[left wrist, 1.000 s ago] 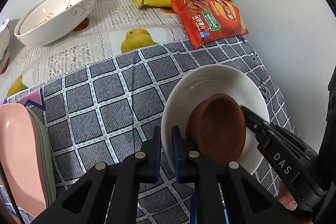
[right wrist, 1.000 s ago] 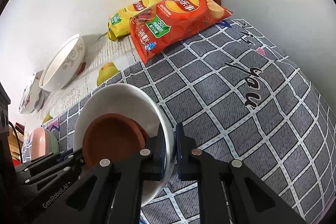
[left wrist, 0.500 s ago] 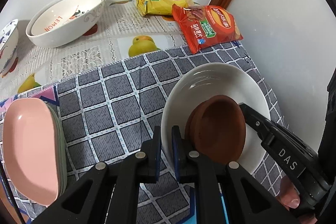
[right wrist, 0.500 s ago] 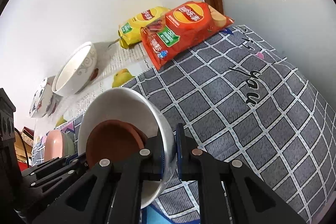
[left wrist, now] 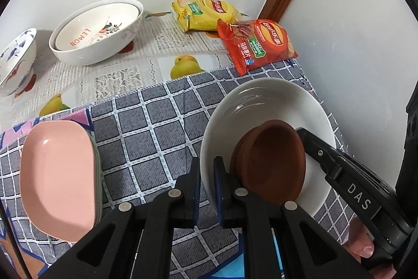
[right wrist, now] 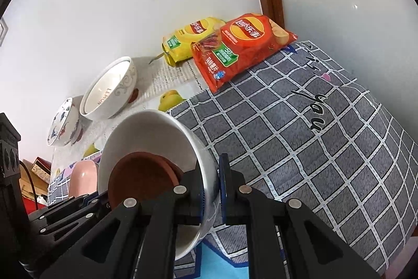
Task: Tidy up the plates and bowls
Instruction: 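Lift the white bowl with both grippers and carry it over the pink plate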
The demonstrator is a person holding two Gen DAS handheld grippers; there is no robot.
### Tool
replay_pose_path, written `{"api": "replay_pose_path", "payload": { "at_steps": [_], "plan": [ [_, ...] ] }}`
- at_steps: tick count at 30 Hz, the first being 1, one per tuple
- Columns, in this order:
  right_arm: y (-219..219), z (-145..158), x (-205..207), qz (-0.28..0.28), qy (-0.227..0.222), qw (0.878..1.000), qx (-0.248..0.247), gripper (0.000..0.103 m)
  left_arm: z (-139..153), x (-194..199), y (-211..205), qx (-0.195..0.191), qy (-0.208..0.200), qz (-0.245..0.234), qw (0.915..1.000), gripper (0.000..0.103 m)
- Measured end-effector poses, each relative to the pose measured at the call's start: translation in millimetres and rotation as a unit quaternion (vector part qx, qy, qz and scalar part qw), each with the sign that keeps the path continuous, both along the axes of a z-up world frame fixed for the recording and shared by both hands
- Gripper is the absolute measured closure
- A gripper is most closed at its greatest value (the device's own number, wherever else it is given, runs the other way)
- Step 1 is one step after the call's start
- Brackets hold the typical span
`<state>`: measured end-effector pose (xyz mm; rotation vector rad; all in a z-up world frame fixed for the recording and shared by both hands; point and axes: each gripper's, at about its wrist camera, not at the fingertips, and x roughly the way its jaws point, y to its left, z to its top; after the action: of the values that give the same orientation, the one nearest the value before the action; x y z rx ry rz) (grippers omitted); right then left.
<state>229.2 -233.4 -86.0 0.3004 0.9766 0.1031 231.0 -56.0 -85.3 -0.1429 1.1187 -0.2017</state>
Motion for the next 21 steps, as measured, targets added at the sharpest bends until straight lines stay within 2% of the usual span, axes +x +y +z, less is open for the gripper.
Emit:
{"api": "replay_pose_path", "payload": {
  "at_steps": [21],
  "plan": [
    [23, 16, -5, 0.010, -0.009, 1.000, 0.006, 0.093, 13, -8, 23, -0.001, -0.010, 0.007, 0.9999, 0.093]
  ]
}}
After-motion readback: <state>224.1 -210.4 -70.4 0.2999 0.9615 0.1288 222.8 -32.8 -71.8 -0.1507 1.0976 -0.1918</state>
